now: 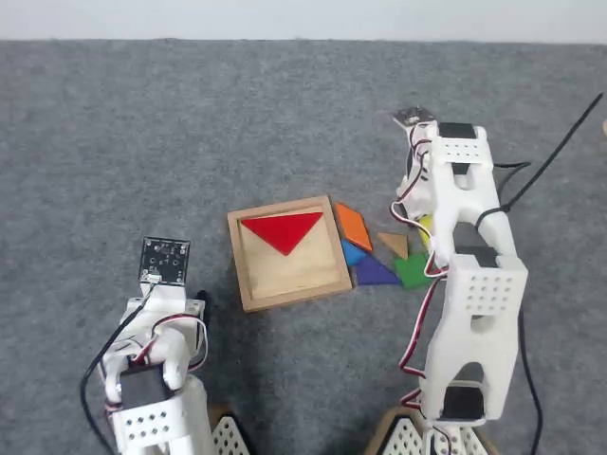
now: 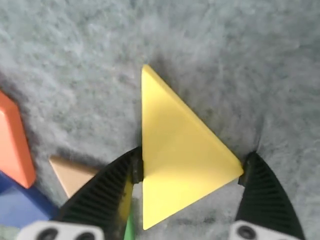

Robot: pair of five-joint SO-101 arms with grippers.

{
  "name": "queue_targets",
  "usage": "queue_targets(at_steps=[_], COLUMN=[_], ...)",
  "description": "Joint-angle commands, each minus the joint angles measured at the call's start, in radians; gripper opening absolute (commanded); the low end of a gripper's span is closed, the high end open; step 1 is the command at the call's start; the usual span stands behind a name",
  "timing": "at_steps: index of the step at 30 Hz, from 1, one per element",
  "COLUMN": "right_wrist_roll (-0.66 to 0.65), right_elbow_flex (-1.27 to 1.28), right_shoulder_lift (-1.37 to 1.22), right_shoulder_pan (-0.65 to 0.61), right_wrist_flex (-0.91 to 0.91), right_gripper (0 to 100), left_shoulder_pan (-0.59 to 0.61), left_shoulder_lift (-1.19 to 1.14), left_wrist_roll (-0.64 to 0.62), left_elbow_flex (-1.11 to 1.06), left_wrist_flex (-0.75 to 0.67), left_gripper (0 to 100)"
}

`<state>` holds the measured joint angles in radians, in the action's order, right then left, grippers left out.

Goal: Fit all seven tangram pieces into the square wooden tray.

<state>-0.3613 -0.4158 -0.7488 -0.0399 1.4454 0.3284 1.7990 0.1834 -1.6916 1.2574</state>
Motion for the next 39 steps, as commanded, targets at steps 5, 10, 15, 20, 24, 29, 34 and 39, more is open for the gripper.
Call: queue_targets(at_steps=[5,10,15,20,24,29,34,39], right_wrist_roll=[-0.005,0.017,0.025,0.060,0.121,0.187,0.284,0.381], right_elbow_flex=[-0.083,-0.127,-0.135,-0.132,-0.130,-0.091,-0.081,-0.078], right_shoulder_lift=[0.019,0.031,0.142,0.236,0.297,0.341,0.317,0.288], right_shoulder_pan=[-0.007,-0.024,-0.030,-0.081,-0.166,-0.332,-0.452,-0.536], right_wrist_flex=[0.105,0.148,0.188,0.237,0.237,0.234,0.223,0.170], right_gripper=[25.2,25.2,25.2,25.2,25.2,25.2,25.2,25.2], left_shoulder_pan=[-0.003,-0.003,-0.003,-0.003,-0.003,-0.003,-0.003,-0.003], left_shoulder_lift=[0.018,0.018,0.018,0.018,0.018,0.018,0.018,0.018], left_wrist_roll=[-0.006,-0.006,-0.006,-0.006,-0.006,-0.006,-0.006,-0.006], left_elbow_flex=[0.008,0.008,0.008,0.008,0.008,0.008,0.008,0.008], left_wrist_flex=[0.006,0.006,0.006,0.006,0.006,0.006,0.006,0.006], left_gripper=[19,19,19,19,19,19,19,19])
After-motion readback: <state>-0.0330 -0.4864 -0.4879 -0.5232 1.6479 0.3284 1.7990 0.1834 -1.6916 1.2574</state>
